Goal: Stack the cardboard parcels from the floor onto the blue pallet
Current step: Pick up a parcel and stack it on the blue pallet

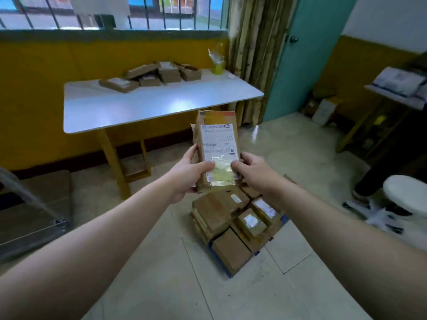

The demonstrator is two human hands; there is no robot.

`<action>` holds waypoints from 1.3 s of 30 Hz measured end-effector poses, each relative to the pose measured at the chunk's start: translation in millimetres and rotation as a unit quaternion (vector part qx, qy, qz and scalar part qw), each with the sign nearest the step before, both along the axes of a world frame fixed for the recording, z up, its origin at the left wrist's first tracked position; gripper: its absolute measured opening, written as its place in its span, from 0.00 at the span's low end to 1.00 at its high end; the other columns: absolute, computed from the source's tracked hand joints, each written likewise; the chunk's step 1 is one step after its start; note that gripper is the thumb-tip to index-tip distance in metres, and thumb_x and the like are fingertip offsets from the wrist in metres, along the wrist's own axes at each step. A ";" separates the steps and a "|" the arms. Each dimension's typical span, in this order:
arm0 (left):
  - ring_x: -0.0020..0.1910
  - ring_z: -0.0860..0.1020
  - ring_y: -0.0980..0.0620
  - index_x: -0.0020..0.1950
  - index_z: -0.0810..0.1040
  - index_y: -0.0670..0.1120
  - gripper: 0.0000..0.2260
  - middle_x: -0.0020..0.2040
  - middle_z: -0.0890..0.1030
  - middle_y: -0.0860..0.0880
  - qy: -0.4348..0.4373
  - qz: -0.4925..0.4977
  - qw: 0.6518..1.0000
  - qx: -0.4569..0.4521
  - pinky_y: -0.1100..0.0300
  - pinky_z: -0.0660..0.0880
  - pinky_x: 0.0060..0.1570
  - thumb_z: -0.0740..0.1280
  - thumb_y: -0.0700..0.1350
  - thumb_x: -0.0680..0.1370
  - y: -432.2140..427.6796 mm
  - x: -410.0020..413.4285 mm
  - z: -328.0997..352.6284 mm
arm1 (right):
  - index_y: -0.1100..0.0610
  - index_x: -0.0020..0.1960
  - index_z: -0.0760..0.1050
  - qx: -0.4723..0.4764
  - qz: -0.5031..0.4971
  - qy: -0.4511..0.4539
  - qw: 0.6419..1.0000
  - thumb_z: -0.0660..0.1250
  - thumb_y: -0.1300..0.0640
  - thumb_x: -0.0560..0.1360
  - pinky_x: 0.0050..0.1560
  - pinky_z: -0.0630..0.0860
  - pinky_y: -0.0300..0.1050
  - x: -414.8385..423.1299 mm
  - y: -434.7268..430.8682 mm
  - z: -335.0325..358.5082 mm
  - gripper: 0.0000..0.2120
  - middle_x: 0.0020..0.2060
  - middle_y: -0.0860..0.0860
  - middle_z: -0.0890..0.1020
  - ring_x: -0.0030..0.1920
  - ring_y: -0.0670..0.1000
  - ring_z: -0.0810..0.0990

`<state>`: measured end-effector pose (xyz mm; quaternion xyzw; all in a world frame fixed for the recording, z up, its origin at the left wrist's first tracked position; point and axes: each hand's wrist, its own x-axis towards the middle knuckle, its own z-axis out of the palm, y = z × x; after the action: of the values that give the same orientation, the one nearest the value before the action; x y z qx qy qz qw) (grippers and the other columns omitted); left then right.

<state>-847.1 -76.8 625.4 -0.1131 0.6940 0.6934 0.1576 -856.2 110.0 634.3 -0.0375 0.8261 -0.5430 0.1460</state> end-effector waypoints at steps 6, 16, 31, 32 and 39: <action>0.41 0.84 0.52 0.72 0.55 0.66 0.34 0.55 0.80 0.51 0.010 -0.042 0.999 -0.006 0.55 0.79 0.32 0.70 0.46 0.74 138.5 -15.5 5.1 | 0.49 0.72 0.66 0.070 -0.048 0.033 0.996 0.64 0.51 0.79 0.37 0.78 0.37 -0.3 140.1 10.7 0.22 0.48 0.40 0.80 0.40 0.40 0.82; 0.44 0.83 0.49 0.74 0.54 0.61 0.34 0.55 0.81 0.47 -0.024 -0.061 0.995 -0.070 0.49 0.81 0.40 0.70 0.47 0.75 202.4 -56.2 -11.2 | 0.37 0.76 0.48 0.077 -0.012 0.031 0.996 0.66 0.55 0.77 0.33 0.75 0.34 -33.6 206.6 -4.2 0.37 0.54 0.42 0.79 0.42 0.41 0.81; 0.44 0.84 0.46 0.74 0.54 0.61 0.32 0.56 0.80 0.45 -0.150 0.074 0.985 0.042 0.50 0.80 0.35 0.66 0.43 0.77 222.6 -120.8 -99.4 | 0.44 0.77 0.48 0.221 0.199 0.019 0.954 0.73 0.49 0.70 0.56 0.71 0.41 -152.3 222.9 -87.5 0.46 0.74 0.44 0.61 0.65 0.43 0.67; 0.44 0.84 0.45 0.74 0.54 0.61 0.32 0.56 0.79 0.45 -0.153 0.096 0.982 0.053 0.51 0.80 0.34 0.66 0.42 0.77 221.3 -121.0 -107.2 | 0.43 0.77 0.49 0.214 0.213 0.020 0.953 0.73 0.49 0.70 0.55 0.73 0.41 -160.5 221.0 -96.8 0.45 0.74 0.43 0.62 0.63 0.42 0.67; 0.44 0.82 0.51 0.74 0.56 0.60 0.31 0.57 0.79 0.49 -0.236 0.237 0.942 0.014 0.58 0.74 0.32 0.67 0.44 0.77 252.0 -71.8 -208.0 | 0.35 0.72 0.55 0.216 0.369 -0.006 0.904 0.71 0.47 0.71 0.53 0.67 0.37 -190.6 226.7 -199.9 0.36 0.70 0.44 0.67 0.67 0.46 0.69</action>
<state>-918.9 175.2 417.4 -0.4327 0.5798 0.6739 0.1495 -1046.8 336.7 434.4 -0.3041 0.8493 -0.2582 0.3458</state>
